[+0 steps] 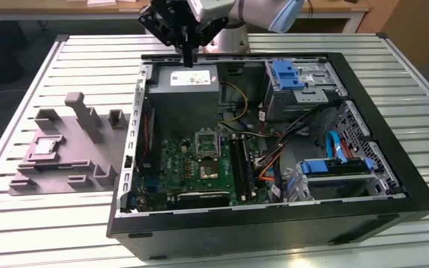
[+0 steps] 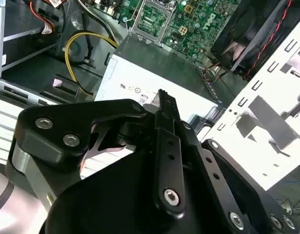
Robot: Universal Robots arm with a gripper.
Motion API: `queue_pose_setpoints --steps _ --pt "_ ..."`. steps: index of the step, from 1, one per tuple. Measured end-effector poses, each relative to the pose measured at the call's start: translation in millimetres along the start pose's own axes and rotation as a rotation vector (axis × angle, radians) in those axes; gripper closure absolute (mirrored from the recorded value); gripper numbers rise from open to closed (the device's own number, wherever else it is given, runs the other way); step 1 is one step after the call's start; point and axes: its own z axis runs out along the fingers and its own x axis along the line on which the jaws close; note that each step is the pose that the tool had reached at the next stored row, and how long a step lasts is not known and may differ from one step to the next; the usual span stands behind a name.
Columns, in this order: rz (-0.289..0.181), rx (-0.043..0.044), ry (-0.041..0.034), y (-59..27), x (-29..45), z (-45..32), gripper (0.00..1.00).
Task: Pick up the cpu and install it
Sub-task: 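Reach for the cpu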
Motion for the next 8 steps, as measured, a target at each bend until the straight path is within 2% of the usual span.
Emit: queue_pose_setpoints --steps 8 --pt "0.0 0.0 0.0 -0.2 1.9 -0.1 0.89"
